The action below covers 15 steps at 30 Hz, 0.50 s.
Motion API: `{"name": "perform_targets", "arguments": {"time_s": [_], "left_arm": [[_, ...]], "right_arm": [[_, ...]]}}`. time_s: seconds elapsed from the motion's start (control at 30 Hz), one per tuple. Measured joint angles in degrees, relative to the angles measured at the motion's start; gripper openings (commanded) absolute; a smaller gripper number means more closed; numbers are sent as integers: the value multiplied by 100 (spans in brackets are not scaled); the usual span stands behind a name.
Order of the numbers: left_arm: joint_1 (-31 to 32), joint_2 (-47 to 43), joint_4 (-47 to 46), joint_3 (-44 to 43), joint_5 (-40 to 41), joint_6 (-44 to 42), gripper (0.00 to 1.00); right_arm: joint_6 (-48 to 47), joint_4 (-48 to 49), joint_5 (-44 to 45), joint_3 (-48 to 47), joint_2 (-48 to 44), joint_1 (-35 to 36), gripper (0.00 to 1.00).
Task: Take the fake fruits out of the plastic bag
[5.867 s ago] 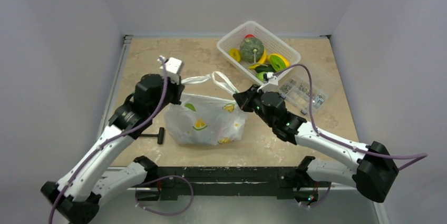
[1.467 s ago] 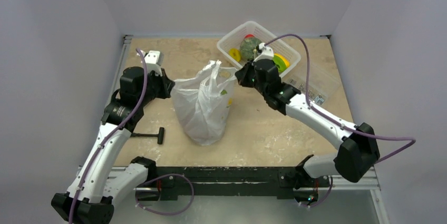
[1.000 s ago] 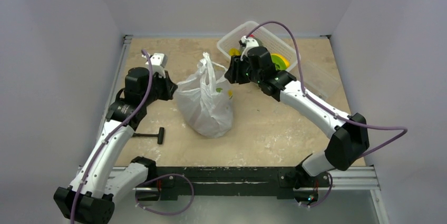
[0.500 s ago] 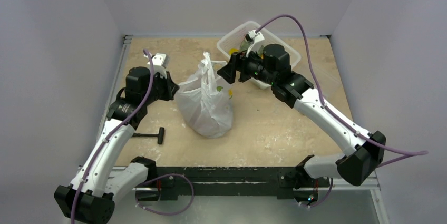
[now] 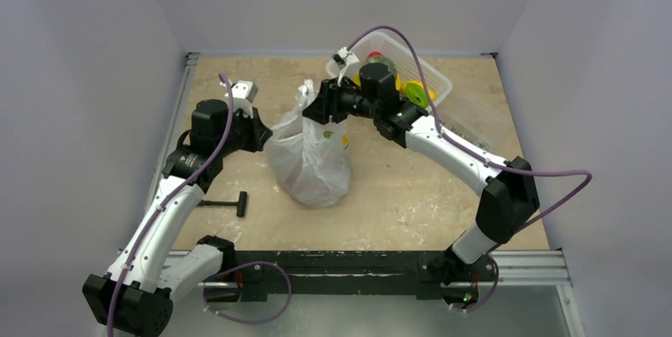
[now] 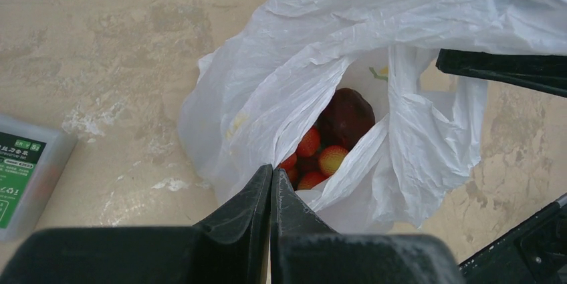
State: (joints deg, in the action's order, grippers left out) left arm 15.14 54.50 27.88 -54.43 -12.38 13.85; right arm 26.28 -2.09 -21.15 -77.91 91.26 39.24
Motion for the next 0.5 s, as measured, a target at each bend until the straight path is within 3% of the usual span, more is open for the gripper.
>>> {"name": "perform_targets", "arguments": {"time_s": [0.1, 0.23, 0.5], "left_arm": [[0, 4, 0, 0, -42, 0, 0], [0, 50, 4, -4, -50, 2, 0], [-2, 111, 46, -31, 284, 76, 0]], "right_arm": [[22, 74, -120, -140, 120, 50, 45], [-44, 275, -376, -275, 249, 61, 1], [-365, 535, -833, 452, -378, 151, 0]]}}
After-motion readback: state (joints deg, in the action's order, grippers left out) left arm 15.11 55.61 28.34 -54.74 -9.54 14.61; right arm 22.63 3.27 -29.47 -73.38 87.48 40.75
